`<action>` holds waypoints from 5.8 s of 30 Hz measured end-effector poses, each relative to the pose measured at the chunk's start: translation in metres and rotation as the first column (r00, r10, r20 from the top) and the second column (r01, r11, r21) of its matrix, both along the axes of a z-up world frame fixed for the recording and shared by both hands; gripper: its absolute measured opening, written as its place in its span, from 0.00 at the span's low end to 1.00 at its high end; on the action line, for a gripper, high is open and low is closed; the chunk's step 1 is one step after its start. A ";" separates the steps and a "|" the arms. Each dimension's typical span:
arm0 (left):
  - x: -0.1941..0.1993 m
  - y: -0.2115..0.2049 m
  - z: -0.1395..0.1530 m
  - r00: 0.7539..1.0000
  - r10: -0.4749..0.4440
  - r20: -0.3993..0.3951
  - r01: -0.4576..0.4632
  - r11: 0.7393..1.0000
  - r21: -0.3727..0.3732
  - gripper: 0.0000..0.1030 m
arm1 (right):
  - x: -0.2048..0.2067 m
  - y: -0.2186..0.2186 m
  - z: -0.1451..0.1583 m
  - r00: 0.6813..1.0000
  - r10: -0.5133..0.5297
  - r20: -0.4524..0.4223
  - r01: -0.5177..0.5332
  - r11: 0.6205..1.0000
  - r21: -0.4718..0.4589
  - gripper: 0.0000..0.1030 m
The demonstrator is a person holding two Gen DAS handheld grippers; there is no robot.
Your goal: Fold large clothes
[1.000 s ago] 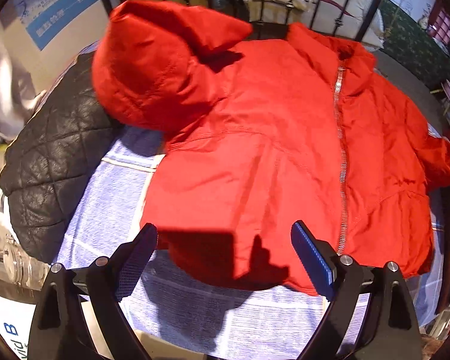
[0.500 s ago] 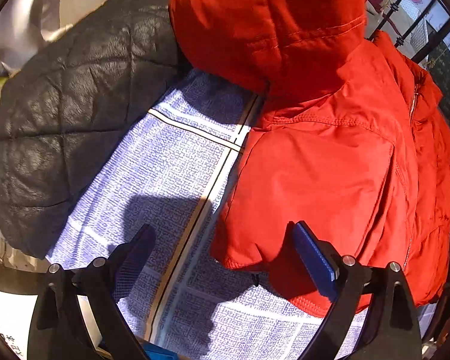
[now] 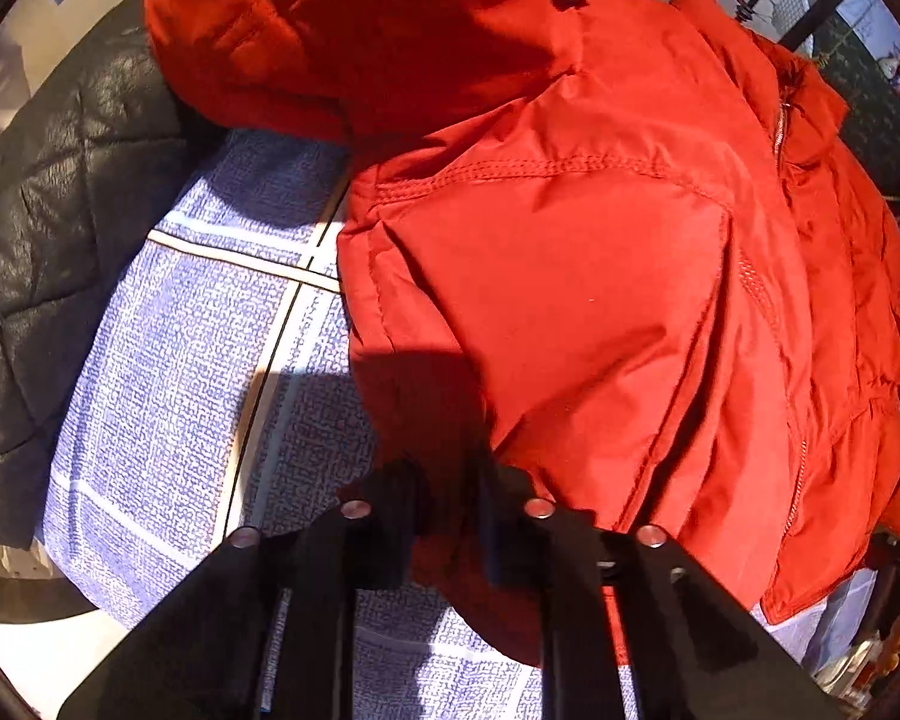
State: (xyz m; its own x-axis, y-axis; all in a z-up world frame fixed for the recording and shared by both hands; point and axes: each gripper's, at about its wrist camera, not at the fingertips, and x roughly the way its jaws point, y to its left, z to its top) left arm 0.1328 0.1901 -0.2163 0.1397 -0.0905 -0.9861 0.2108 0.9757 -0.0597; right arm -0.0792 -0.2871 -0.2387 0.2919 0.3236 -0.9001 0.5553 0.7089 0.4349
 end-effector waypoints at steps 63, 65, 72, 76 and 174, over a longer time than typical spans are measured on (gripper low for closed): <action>-0.123 -0.122 0.048 0.917 -0.395 -0.048 0.398 0.906 0.145 0.71 | -0.036 0.116 0.053 0.909 0.355 -0.216 -0.405 0.874 -0.269 0.62; -0.126 -0.120 0.050 0.915 -0.400 -0.048 0.402 0.904 0.146 0.71 | -0.037 0.117 0.035 0.890 0.365 -0.272 -0.431 0.869 -0.244 0.62; -0.123 -0.111 0.054 0.924 -0.380 -0.049 0.383 0.909 0.167 0.73 | -0.035 0.114 0.039 0.902 0.352 -0.251 -0.413 0.873 -0.259 0.62; -0.118 -0.115 0.060 0.925 -0.378 -0.031 0.378 0.911 0.166 0.73 | -0.031 0.102 0.075 0.938 0.315 -0.145 -0.345 0.878 -0.332 0.62; -0.104 -0.050 0.061 0.985 -0.171 0.022 0.168 0.981 0.094 0.81 | 0.147 -0.035 0.142 0.984 -0.106 0.145 0.154 0.916 -0.372 0.82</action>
State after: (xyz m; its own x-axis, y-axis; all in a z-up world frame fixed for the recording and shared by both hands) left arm 0.0288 0.1406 -0.1557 0.1592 -0.0248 -0.9869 0.3738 0.9268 0.0370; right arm 0.0678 -0.3221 -0.0971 0.4212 -0.0839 -0.9031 0.6143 0.7589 0.2161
